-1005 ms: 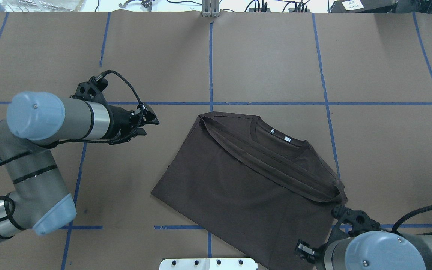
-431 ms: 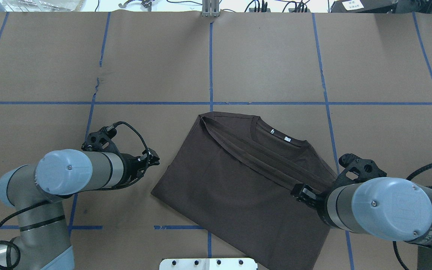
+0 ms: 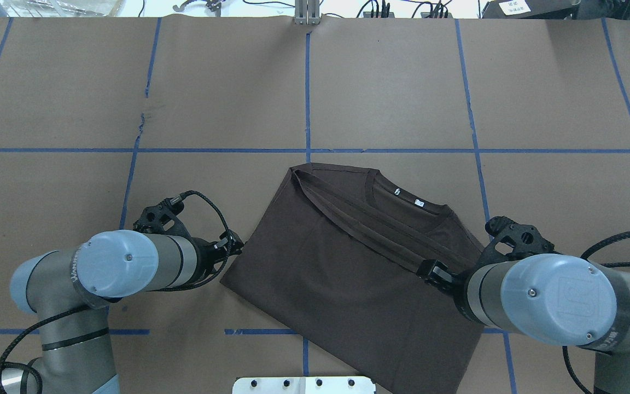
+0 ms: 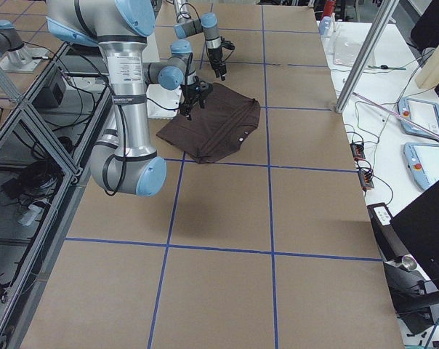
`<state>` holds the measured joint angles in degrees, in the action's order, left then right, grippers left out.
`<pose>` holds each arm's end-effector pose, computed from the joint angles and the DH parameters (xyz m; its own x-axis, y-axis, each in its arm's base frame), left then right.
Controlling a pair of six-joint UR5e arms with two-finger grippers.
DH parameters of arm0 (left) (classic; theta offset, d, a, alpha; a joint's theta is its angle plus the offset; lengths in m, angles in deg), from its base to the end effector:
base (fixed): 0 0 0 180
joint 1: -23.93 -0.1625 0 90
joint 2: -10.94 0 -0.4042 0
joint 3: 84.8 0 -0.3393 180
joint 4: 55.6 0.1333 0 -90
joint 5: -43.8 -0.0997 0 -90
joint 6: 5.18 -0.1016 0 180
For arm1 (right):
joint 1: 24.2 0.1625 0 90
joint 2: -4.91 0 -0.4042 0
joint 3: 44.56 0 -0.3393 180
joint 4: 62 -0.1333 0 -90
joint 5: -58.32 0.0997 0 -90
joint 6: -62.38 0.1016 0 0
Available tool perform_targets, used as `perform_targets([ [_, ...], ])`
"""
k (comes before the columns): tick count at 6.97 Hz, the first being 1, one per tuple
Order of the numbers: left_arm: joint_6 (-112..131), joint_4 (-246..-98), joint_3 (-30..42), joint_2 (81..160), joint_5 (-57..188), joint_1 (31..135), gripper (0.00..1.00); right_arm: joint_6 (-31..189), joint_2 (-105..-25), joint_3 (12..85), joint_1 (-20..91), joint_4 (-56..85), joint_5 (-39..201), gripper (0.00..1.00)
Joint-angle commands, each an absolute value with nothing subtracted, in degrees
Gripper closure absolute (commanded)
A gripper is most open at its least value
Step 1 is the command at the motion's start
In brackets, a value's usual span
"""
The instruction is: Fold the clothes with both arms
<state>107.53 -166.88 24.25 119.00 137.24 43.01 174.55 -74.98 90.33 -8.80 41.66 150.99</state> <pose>0.4636 -0.2949 0.3103 0.3496 -0.5287 -0.7735 0.4477 0.8195 -0.3578 -0.3587 -0.2322 0.2928 0.5814 0.5511 0.5985 -0.4913 0.8242 -0.2816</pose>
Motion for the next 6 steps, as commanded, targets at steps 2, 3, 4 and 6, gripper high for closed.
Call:
perform_targets([
  [2,107.6,-166.4,23.5,119.1,135.7,40.2,0.31,174.5,-74.5,88.8,-8.8,41.5,150.6,0.0],
  [3,107.8,-166.4,23.5,119.2,135.6,39.8,0.32,174.5,-74.5,88.6,-8.8,41.5,150.6,0.0],
  [4,109.1,-166.4,23.1,118.9,135.6,39.0,0.34,174.5,-74.5,88.2,-8.9,41.4,150.6,0.0],
  [6,109.2,-166.4,22.3,119.2,135.6,38.7,0.36,174.5,-74.5,88.2,-8.9,41.4,150.0,0.0],
])
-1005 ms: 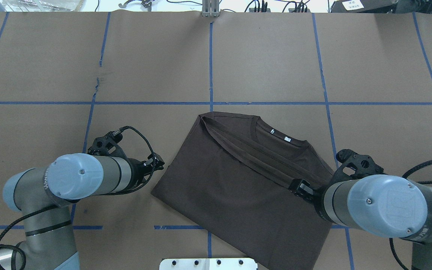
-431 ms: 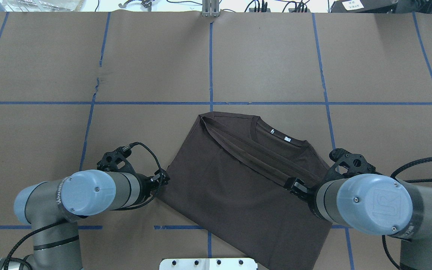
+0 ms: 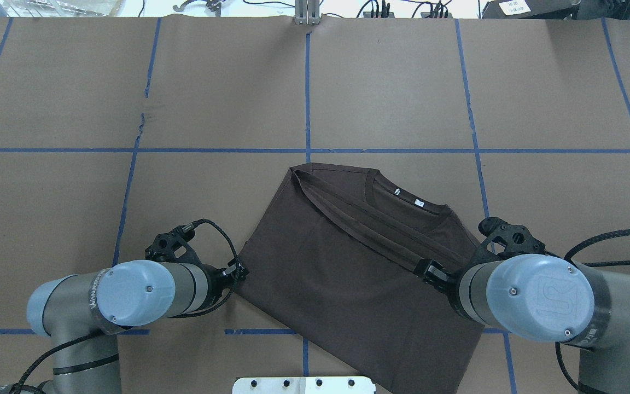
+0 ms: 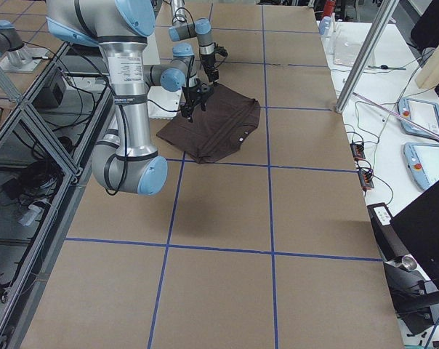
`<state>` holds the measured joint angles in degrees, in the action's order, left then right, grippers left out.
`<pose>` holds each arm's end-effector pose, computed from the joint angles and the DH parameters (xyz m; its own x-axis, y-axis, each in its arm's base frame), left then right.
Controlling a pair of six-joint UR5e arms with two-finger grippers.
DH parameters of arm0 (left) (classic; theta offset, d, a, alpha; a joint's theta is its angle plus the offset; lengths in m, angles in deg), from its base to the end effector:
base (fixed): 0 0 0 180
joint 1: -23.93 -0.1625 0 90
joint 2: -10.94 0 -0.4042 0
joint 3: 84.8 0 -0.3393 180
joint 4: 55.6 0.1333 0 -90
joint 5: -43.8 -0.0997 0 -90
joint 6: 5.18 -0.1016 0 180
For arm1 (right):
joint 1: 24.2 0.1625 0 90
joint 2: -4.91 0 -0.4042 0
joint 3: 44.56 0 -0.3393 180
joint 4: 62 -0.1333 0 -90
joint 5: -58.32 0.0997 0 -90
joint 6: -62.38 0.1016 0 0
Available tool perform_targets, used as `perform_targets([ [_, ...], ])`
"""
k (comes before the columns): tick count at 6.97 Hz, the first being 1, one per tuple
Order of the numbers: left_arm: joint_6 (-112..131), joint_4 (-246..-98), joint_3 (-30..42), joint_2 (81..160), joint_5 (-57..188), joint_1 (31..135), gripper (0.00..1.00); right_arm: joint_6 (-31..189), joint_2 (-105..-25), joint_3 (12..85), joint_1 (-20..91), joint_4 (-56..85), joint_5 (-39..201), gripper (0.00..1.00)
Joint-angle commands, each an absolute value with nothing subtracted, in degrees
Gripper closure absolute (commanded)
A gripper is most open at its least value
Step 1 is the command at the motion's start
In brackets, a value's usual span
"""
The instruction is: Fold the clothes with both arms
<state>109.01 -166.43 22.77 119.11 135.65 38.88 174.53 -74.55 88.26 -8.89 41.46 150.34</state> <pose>0.4893 -0.2652 0.3211 0.3905 -0.5282 -0.7540 0.4296 0.8290 -0.3582 -0.3690 -0.2355 0.3016 0.5941 0.5533 0.5839 -0.5032 0.8219 -0.2669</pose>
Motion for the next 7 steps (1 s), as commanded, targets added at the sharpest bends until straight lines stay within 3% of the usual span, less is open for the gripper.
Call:
perform_targets([
  [1,109.2,-166.4,22.2,119.3,135.6,38.7,0.4,174.5,-74.5,88.2,-8.9,41.4,150.0,0.0],
  [3,109.3,-166.4,22.2,119.4,135.6,38.7,0.51,174.5,-74.6,88.3,-8.8,41.4,149.9,0.0],
  [4,109.5,-166.4,22.3,119.4,135.6,38.8,0.81,174.5,-74.6,88.5,-8.7,41.4,149.9,0.0],
  [5,109.8,-166.4,22.7,119.4,135.6,38.9,1.0,174.5,-74.6,88.4,-8.8,41.4,149.9,0.0],
  [7,109.8,-166.3,23.1,119.5,134.5,39.2,1.0,174.5,-74.6,88.2,-9.3,41.4,149.8,0.0],
])
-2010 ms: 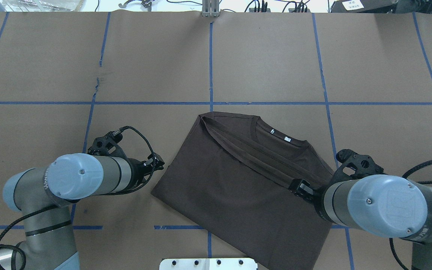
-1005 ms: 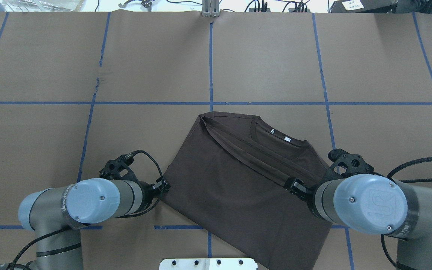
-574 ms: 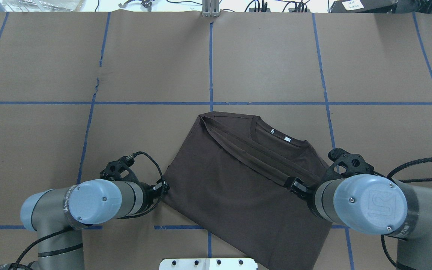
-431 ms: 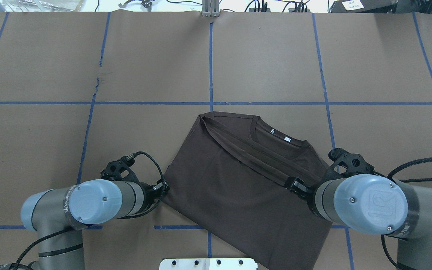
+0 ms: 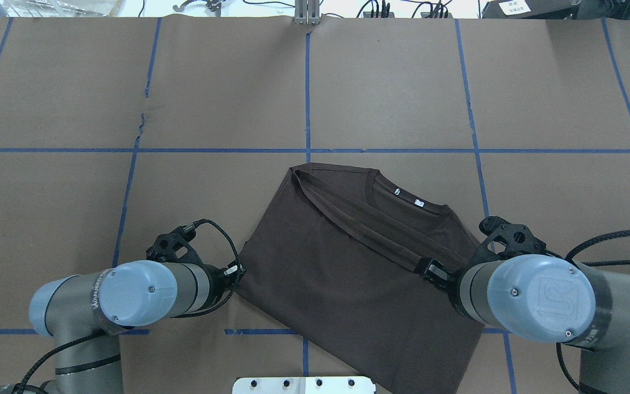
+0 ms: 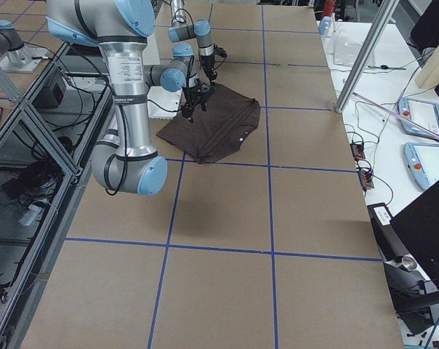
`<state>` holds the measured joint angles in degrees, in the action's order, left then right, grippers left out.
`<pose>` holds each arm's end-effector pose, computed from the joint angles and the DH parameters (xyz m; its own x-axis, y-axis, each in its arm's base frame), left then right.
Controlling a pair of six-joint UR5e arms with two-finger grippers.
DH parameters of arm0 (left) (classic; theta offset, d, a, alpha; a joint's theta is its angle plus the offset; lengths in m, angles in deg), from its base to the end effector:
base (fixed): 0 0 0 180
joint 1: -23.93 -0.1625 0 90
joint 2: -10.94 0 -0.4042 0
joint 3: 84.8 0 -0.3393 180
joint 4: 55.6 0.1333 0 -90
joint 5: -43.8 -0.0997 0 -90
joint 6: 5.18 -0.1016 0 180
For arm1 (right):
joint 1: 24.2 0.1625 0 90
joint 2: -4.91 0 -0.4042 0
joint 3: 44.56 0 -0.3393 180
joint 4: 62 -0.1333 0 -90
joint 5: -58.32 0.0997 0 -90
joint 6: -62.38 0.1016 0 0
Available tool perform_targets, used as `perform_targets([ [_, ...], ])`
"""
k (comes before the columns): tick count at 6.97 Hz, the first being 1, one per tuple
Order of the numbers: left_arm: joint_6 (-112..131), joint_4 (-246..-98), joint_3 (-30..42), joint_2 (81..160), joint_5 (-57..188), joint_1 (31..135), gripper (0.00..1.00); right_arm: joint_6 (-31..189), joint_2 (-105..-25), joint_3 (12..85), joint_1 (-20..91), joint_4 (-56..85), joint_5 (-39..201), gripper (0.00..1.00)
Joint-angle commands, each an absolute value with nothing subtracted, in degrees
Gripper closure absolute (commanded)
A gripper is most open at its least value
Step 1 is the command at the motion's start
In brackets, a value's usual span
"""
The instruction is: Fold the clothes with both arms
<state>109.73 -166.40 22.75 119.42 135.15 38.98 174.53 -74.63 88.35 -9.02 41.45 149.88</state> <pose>0.4895 -0.2672 0.3184 0.3779 -0.5376 -0.7538 0.4407 0.8204 -0.3643 -0.3687 -0.2353 0.3016 0.5932 0.5515 0.5865 -0.5059 0.8221 -0.2613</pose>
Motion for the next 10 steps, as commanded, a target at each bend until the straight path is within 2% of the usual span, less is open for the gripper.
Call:
perform_targets([
  [1,109.1,-166.1,23.4,119.3,134.3,40.5,1.0,174.5,-74.6,88.2,-9.3,41.5,149.8,0.0],
  [4,95.8,-165.0,22.0,119.8,134.5,49.1,1.0,174.5,-74.5,88.2,-9.3,41.5,148.4,0.0],
  [5,90.3,-165.5,18.6,122.5,134.5,54.2,1.0,174.6,-74.4,88.2,-9.3,41.5,148.2,0.0],
  [7,87.0,-177.7,-1.7,134.4,134.5,60.8,1.0,174.6,-73.2,88.0,-9.2,41.6,145.7,0.0],
  [9,77.7,-180.7,-9.3,139.8,134.6,66.5,1.0,174.6,-71.8,87.8,-9.1,41.6,142.9,0.0],
  [10,76.3,-186.1,-16.3,143.9,134.5,66.6,1.0,174.7,-71.7,87.7,-9.1,41.4,142.8,0.0],
])
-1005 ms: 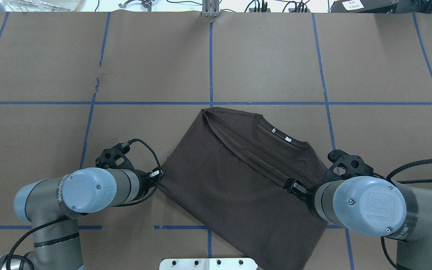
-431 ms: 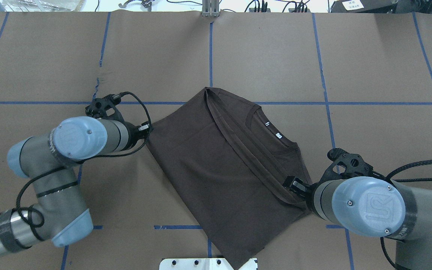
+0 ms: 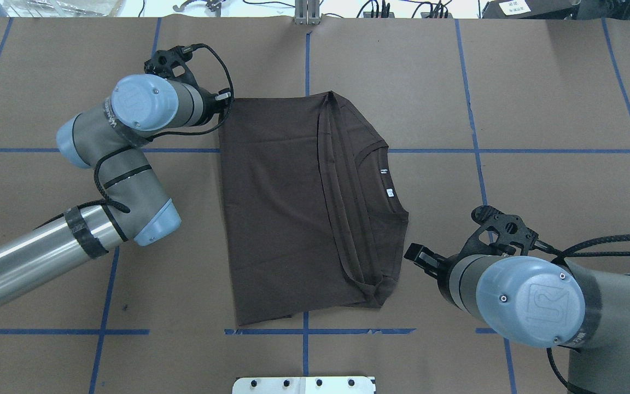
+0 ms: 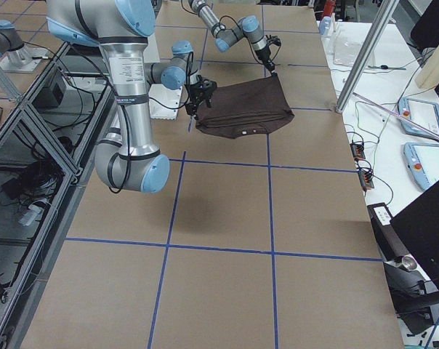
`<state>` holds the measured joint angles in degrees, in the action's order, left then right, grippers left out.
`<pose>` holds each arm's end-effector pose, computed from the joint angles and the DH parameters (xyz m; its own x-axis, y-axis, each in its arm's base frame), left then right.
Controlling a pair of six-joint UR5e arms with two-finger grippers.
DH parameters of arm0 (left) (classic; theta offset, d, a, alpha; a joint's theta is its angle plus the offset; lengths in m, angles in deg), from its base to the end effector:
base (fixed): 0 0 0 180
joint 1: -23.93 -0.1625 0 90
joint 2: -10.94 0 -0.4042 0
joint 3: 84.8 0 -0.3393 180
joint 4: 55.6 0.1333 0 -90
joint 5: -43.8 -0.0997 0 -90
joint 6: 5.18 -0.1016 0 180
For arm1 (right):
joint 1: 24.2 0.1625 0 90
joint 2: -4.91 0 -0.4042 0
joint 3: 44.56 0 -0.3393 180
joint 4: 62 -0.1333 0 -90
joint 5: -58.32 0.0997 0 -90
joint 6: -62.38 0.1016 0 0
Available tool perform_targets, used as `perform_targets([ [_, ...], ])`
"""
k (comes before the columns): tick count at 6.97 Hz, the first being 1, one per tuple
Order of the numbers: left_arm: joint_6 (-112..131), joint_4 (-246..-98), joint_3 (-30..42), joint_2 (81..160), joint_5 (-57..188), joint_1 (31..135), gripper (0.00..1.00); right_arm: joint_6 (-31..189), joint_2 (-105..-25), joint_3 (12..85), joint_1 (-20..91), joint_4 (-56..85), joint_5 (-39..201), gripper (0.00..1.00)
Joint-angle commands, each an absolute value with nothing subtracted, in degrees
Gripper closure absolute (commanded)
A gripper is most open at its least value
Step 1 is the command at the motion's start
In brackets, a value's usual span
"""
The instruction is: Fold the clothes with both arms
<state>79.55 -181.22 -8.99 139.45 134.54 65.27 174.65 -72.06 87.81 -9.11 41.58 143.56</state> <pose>0.4374 -0.5606 0.3036 0.4344 -0.2598 -0.8624 0.6148 0.7853 0.0731 -0.3740 -0.2476 0.2860 0.5473 0.5387 0.6405 -0.5622 0.8036 -0.1955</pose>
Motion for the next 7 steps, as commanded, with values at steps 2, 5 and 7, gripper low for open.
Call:
perform_targets([
  [2,76.0,-193.8,-23.9,145.9,134.5,66.6,0.58,175.1,-68.3,86.2,-9.1,39.7,142.8,0.0],
  [5,76.8,-193.9,-21.2,144.1,134.6,67.5,0.51,173.3,-56.5,71.2,-9.6,37.7,142.8,0.0],
  [7,77.0,-194.1,-9.9,137.3,137.1,67.6,0.51,159.9,-55.4,64.5,-9.6,30.2,143.0,0.0],
])
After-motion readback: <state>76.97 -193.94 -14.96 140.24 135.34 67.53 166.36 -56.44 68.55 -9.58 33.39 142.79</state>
